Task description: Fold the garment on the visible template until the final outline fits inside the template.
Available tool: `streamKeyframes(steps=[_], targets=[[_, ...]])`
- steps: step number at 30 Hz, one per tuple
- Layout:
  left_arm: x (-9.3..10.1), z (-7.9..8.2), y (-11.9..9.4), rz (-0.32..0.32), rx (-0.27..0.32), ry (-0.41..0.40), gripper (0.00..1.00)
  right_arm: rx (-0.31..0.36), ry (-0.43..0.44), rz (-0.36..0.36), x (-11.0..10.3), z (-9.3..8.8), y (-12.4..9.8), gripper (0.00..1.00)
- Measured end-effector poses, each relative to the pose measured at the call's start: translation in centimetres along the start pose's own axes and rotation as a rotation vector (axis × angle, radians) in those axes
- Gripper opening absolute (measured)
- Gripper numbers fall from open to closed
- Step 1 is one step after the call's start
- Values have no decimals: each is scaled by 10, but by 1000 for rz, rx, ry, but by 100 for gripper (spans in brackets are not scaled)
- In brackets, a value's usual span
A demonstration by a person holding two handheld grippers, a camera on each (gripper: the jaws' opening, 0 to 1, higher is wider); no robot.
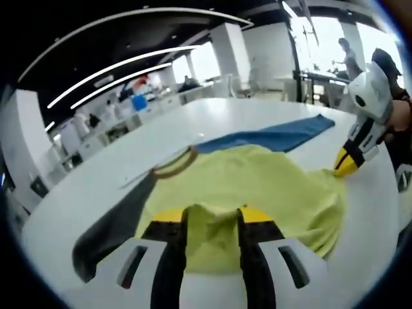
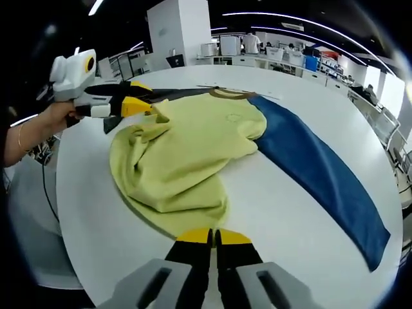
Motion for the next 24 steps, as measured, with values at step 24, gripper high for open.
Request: streamKeyframes(steps=[24], targets=[[-4,-28,30,-87,-95,45,17,-59,56,-7,3,0,1,1]])
Point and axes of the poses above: the point that each gripper's makers call its tool centre point, and the gripper's own axes: y roughly forward along the fingers, x roughly to its right, z roughly out of its top, the point moved 1 cm from there along -y, roughly backward along the fingers, and after that the axes turned 4 degrees about -x, right-handed, at the moved point
